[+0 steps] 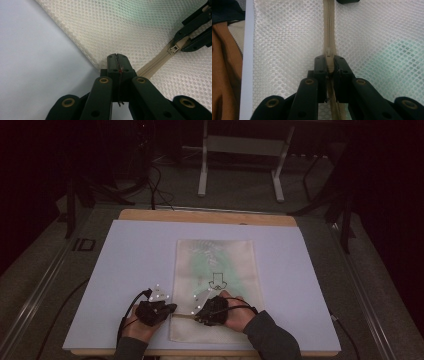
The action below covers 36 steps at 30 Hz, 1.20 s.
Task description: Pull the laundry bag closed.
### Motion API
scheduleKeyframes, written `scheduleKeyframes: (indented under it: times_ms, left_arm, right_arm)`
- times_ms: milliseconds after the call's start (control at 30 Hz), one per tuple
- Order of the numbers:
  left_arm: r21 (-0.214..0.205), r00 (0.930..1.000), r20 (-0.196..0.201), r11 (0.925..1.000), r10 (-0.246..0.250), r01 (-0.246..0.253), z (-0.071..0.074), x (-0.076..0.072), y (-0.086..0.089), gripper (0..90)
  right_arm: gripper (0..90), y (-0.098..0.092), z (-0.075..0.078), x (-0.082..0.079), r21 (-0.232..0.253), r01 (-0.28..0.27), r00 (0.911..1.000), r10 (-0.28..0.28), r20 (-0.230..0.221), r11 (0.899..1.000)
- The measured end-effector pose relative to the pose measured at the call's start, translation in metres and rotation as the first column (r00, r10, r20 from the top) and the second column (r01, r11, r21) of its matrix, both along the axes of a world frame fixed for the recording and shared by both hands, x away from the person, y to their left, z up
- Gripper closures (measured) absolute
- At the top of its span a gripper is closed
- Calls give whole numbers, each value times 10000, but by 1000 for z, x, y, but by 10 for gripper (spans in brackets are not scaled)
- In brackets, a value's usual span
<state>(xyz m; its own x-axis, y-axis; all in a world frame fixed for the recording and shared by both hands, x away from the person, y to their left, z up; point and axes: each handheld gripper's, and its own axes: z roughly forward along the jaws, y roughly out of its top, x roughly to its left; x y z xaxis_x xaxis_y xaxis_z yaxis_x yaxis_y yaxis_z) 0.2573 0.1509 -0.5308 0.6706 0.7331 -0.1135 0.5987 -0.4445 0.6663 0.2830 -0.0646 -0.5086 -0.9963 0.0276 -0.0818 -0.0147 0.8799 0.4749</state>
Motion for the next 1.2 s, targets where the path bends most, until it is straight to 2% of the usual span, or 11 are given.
scheduleKeyframes:
  times_ms: [567, 1200]
  left_arm:
    - [14, 10000, 31, 10000, -15, 15, 0, 0, 0, 895]
    - [20, 10000, 26, 10000, -6, 6, 0, 0, 0, 895]
  right_arm:
    - [825, -8, 2, -2, -221, 8, 9999, -6, 102, 9998]
    - [825, -17, 4, -2, -223, 20, 9999, -17, 107, 9997]
